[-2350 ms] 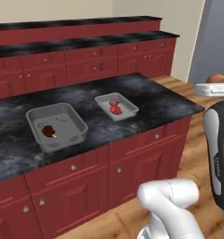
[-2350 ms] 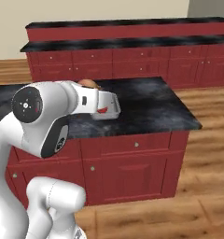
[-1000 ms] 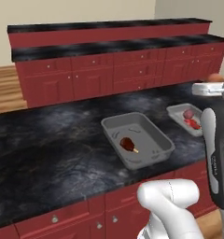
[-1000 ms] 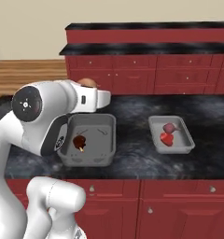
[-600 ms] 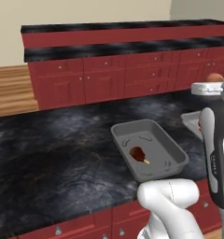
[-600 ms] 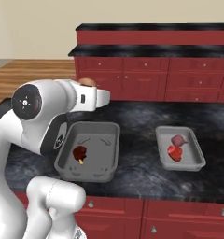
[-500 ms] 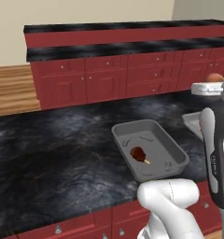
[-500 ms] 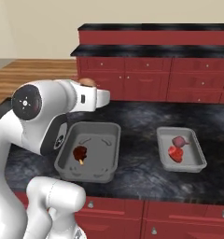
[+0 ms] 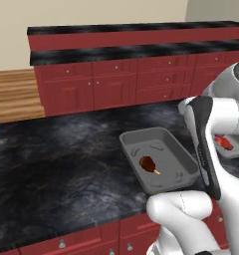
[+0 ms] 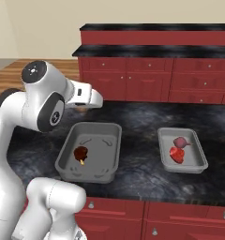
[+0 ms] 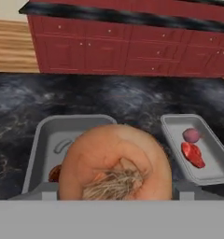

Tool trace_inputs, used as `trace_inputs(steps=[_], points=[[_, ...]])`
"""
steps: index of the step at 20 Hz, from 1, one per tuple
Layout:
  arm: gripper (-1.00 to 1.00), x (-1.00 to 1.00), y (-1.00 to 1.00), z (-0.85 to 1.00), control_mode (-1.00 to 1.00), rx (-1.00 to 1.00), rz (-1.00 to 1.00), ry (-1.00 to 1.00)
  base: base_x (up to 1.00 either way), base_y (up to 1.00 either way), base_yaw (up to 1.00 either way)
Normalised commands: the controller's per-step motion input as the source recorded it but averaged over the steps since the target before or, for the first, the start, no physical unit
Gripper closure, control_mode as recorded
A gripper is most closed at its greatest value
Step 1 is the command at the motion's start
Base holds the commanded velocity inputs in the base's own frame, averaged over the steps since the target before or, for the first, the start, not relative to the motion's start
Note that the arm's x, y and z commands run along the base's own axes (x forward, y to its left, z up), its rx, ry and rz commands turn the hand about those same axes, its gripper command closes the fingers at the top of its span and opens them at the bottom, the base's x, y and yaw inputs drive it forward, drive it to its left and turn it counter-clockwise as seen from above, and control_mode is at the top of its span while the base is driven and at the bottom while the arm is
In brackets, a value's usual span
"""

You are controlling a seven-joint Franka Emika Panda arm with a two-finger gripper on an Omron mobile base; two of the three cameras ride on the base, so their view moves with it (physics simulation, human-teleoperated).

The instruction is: Place one onion and one steak in each tupperware on the nearby counter, to pack two identical lunches.

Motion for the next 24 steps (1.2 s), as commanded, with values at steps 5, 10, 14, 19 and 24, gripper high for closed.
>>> trace_inputs(steps=[5, 10, 14, 19, 24], points=[[1.00, 0.29, 0.37, -0.77, -1.00, -0.03, 0.05, 0.38, 0.00, 0.00, 0.00], [1.00, 0.20, 0.14, -0.78, -1.00, 0.00, 0.07, 0.17, 0.00, 0.00, 0.00], [1.00, 0.18, 0.00, -0.69, -1.00, 0.00, 0.03, 0.00, 0.00, 0.00, 0.00], [1.00, 0.43, 0.00, -0.54, -1.00, 0.00, 0.03, 0.02, 0.00, 0.00, 0.00], [1.00, 0.48, 0.00, -0.50, -1.00, 0.00, 0.04, 0.04, 0.00, 0.00, 0.00]])
